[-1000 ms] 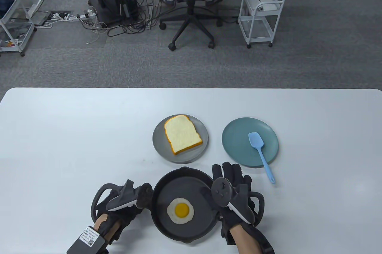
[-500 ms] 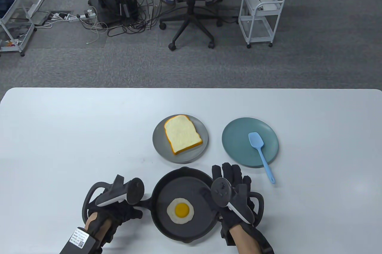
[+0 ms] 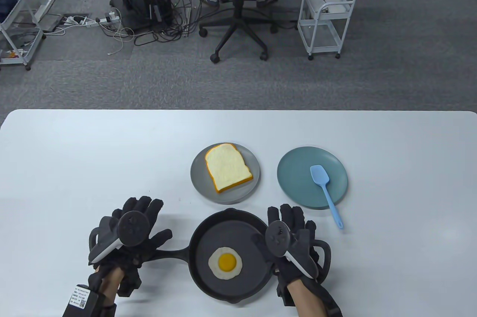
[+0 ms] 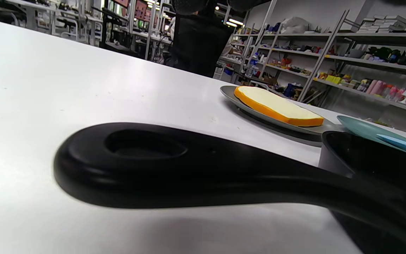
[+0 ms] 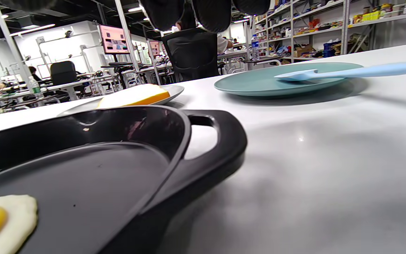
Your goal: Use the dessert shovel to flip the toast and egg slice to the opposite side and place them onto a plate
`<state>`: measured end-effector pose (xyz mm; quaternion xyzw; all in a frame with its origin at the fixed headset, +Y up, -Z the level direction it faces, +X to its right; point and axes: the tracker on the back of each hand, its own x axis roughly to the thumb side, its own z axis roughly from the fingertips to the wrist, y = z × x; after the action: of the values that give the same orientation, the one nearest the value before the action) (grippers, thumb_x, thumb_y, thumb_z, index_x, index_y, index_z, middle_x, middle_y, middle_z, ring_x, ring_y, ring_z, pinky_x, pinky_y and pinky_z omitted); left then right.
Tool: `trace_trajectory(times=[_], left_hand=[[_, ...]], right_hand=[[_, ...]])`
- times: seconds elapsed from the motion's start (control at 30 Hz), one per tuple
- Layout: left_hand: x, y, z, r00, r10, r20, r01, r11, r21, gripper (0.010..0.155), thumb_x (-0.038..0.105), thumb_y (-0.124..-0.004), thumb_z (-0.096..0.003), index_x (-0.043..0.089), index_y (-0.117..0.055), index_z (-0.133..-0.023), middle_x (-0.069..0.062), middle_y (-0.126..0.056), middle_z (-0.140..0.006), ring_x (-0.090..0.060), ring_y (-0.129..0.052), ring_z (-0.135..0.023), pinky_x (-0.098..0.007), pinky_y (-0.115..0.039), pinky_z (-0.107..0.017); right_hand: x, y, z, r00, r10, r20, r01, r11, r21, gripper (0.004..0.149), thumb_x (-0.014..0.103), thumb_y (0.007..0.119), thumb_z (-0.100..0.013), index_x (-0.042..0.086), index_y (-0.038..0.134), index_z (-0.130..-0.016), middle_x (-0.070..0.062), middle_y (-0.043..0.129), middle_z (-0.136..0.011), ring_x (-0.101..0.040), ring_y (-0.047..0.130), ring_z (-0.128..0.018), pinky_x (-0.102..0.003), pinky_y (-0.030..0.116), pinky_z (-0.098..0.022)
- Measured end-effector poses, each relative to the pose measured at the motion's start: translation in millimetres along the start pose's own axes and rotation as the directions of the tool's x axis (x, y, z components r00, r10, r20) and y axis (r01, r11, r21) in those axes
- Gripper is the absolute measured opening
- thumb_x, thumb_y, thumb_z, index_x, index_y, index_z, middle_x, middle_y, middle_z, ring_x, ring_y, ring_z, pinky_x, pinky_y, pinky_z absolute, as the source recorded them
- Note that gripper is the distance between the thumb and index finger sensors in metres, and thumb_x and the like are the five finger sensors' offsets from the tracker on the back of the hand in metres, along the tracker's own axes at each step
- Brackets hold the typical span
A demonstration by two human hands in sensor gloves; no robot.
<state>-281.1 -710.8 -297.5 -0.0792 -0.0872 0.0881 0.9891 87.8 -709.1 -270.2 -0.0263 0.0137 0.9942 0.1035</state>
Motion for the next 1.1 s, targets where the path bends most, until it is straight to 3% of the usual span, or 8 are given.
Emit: trace_trajectory(times=[0.23, 0.37, 0.5, 0.67, 0.77, 1.1], left_hand=[[1.3, -8.0, -5.1, 0.999, -0.043, 0.002, 0.043, 0.999, 0.004, 0.093, 0.076, -0.051, -0.0333, 0.033, -0.029, -0.113, -0.010, -0.029, -0.125, -0.048, -0.027, -0.115, -0.069, -0.028, -0.078], [4.5, -10.7, -6.3, 0.998, -0.067, 0.009, 0.067, 0.998, -0.010, 0.093, 0.076, -0.051, -0.0332, 0.033, -0.029, -0.113, -0.010, -0.030, -0.125, -0.049, -0.027, -0.114, -0.069, -0.028, -0.078], [8.1, -12.7, -7.2, 0.996, -0.087, 0.014, 0.088, 0.996, -0.025, 0.093, 0.076, -0.051, -0.0333, 0.033, -0.030, -0.113, -0.010, -0.030, -0.125, -0.048, -0.027, -0.114, -0.069, -0.028, -0.078], [10.4, -14.7, -8.1, 0.995, -0.097, 0.019, 0.098, 0.995, -0.033, 0.093, 0.076, -0.051, -0.0332, 0.033, -0.031, -0.113, -0.010, -0.031, -0.125, -0.048, -0.028, -0.114, -0.069, -0.029, -0.078], [12.1, -15.4, -8.2, 0.994, -0.103, 0.024, 0.104, 0.994, -0.038, 0.092, 0.075, -0.051, -0.0337, 0.033, -0.031, -0.113, -0.010, -0.031, -0.125, -0.049, -0.028, -0.114, -0.069, -0.029, -0.078], [14.5, -16.7, -8.4, 0.994, -0.109, 0.028, 0.111, 0.992, -0.057, 0.091, 0.074, -0.052, -0.0340, 0.032, -0.033, -0.113, -0.011, -0.032, -0.124, -0.049, -0.029, -0.114, -0.068, -0.031, -0.078]], right_hand=[[-19.1, -5.7, -14.8, 0.993, -0.007, -0.122, 0.003, 1.000, -0.030, 0.085, 0.067, 0.065, -0.042, 0.022, 0.048, -0.112, -0.015, 0.046, -0.126, -0.044, 0.039, -0.114, -0.070, 0.038, -0.074], [-37.9, -9.1, -33.1, 0.966, 0.078, -0.246, -0.089, 0.995, -0.036, 0.086, 0.066, 0.067, -0.042, 0.022, 0.045, -0.112, -0.014, 0.043, -0.127, -0.043, 0.039, -0.114, -0.069, 0.038, -0.075], [-63.5, -7.9, -54.3, 0.901, 0.171, -0.397, -0.162, 0.985, 0.058, 0.091, 0.066, 0.068, -0.042, 0.019, 0.035, -0.113, -0.015, 0.037, -0.127, -0.044, 0.038, -0.114, -0.069, 0.041, -0.074], [-80.5, 8.8, -72.2, 0.851, 0.260, -0.456, -0.183, 0.961, 0.206, 0.097, 0.065, 0.070, -0.042, 0.013, 0.027, -0.111, -0.017, 0.037, -0.126, -0.045, 0.045, -0.112, -0.065, 0.048, -0.074], [-85.7, 18.2, -79.2, 0.819, 0.305, -0.485, -0.196, 0.945, 0.264, 0.098, 0.064, 0.072, -0.042, 0.011, 0.027, -0.111, -0.017, 0.044, -0.124, -0.044, 0.052, -0.109, -0.062, 0.053, -0.073], [-91.6, 22.6, -92.7, 0.721, 0.419, -0.551, -0.370, 0.906, 0.205, 0.075, 0.049, 0.078, -0.044, 0.014, 0.053, -0.106, -0.005, 0.086, -0.098, -0.030, 0.088, -0.084, -0.049, 0.074, -0.059]])
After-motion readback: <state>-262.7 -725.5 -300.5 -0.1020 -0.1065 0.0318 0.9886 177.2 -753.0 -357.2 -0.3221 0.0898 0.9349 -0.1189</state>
